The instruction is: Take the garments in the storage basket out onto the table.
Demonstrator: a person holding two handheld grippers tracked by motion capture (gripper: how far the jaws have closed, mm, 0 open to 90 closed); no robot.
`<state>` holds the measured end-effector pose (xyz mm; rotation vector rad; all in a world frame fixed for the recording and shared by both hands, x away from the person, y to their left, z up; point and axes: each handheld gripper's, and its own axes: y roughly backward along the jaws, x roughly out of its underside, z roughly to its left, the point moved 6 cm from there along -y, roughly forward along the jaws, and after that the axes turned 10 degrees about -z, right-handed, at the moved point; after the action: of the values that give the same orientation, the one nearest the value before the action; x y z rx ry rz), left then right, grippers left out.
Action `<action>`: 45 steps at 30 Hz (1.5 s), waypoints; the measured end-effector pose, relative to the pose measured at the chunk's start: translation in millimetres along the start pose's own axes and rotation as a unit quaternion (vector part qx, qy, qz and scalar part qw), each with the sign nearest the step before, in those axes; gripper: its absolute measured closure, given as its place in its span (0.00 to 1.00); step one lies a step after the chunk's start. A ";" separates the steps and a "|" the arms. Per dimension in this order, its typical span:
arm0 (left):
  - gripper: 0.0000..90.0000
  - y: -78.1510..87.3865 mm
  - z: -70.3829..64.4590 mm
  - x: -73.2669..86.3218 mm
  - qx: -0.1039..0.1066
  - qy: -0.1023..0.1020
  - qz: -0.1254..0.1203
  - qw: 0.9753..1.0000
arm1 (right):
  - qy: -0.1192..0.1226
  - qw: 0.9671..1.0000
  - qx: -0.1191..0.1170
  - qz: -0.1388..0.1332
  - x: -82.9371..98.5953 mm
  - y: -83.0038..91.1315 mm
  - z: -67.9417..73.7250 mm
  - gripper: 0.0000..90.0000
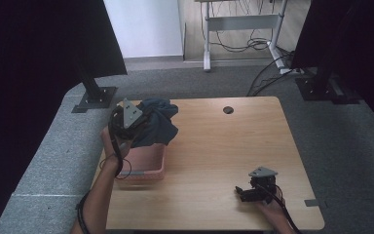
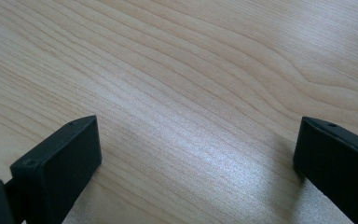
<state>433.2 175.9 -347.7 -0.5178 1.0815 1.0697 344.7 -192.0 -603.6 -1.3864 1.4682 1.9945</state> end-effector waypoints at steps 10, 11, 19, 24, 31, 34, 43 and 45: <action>0.74 -5.8 -9.6 -8.3 0.007 -0.004 -0.005 1.000 | 0.000 1.000 0.000 0.000 0.0 0.0 0.0 0.00; 0.74 -6.6 -11.1 -9.5 0.008 -0.003 -0.006 1.000 | 0.000 1.000 0.000 0.000 0.0 0.0 0.0 0.00; 0.73 -14.0 -23.8 -19.9 0.021 -0.010 -0.012 1.000 | 0.000 1.000 0.000 0.000 0.0 0.1 0.1 0.00; 0.74 -19.2 -31.7 -25.5 0.028 -0.012 -0.015 0.999 | 0.000 1.000 0.000 0.000 0.1 0.1 0.1 0.01; 0.74 -26.2 -41.7 -30.0 0.037 -0.012 -0.017 0.999 | 0.000 1.000 -0.001 0.000 0.1 0.2 0.1 0.01; 0.74 -29.0 -45.3 -31.2 0.040 -0.013 -0.017 0.999 | 0.001 1.000 -0.001 0.000 0.1 0.3 0.2 0.01; 0.73 -35.3 -51.8 -33.2 0.043 -0.013 -0.017 0.999 | 0.001 1.000 -0.002 -0.001 0.1 0.5 0.3 0.01; 0.73 -36.4 -53.3 -33.9 0.043 -0.013 -0.018 0.999 | 0.001 1.000 -0.002 -0.001 0.1 0.5 0.3 0.01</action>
<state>439.1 103.3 -345.0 -0.4514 1.0875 0.9920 344.1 -192.0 -603.4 -1.3922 1.4648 1.9962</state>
